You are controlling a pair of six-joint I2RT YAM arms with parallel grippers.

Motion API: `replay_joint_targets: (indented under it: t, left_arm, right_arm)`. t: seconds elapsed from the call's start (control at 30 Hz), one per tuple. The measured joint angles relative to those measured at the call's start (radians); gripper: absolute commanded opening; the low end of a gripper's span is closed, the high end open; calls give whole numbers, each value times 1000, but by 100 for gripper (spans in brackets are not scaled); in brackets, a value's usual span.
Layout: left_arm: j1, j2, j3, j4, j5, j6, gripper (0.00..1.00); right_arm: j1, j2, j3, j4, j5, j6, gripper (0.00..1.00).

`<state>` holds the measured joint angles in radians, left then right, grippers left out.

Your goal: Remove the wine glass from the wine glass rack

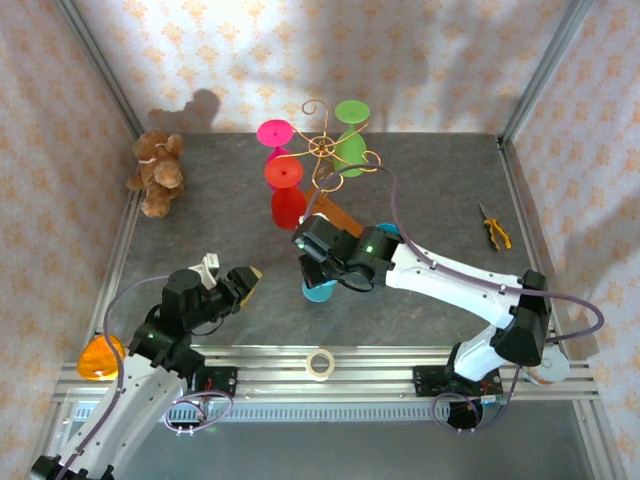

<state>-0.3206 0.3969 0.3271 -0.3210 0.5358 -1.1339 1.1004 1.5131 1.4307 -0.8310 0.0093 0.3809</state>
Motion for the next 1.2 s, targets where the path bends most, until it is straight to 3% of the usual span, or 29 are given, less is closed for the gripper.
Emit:
replay_joint_targets:
  t: [0.4,1.2]
  left_arm:
    - [0,90,100,-90,-40,123,56]
    - [0,96,100,-93,-48,136,56]
  right_arm:
    - [-9,1,-108,24,94,50,0]
    - [-15,9,-143,55,104,69,0]
